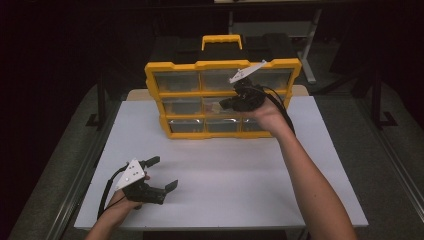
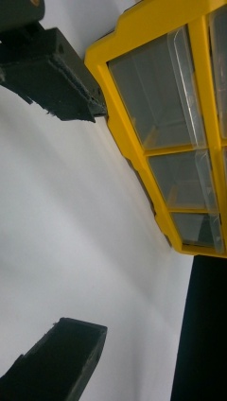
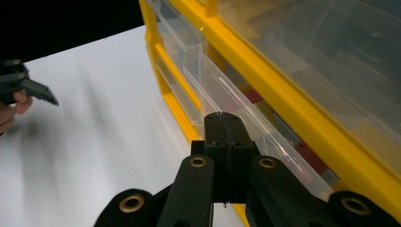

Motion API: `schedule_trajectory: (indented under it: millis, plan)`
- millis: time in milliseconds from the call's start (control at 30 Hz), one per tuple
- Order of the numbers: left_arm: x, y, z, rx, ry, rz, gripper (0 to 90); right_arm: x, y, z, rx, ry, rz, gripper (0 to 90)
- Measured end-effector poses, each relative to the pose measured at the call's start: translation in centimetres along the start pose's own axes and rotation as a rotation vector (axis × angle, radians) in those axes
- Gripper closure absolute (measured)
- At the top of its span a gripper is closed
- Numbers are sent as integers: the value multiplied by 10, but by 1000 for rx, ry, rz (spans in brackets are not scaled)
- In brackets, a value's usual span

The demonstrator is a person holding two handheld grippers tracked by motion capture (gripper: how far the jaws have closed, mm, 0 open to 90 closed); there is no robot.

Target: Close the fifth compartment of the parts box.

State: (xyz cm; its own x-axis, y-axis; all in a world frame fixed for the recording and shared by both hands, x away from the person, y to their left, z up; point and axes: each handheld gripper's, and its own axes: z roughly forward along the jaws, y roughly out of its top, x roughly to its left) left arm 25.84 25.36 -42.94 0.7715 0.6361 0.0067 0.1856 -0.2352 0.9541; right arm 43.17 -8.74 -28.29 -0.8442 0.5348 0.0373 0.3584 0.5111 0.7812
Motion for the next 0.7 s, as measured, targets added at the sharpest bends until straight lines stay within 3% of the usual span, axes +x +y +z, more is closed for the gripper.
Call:
schedule_trajectory:
  millis: [300, 533, 700]
  plan:
    - [0, 0, 0, 23, -18, 4, 0, 1, -4, 1, -40, -2, 24, 888]
    - [4, 0, -3, 44, -20, 2, 0, 3, -26, -10, -82, 3, 40, 746]
    - [4, 0, -3, 50, -27, 1, 0, 5, -47, -22, -123, -6, 72, 589]
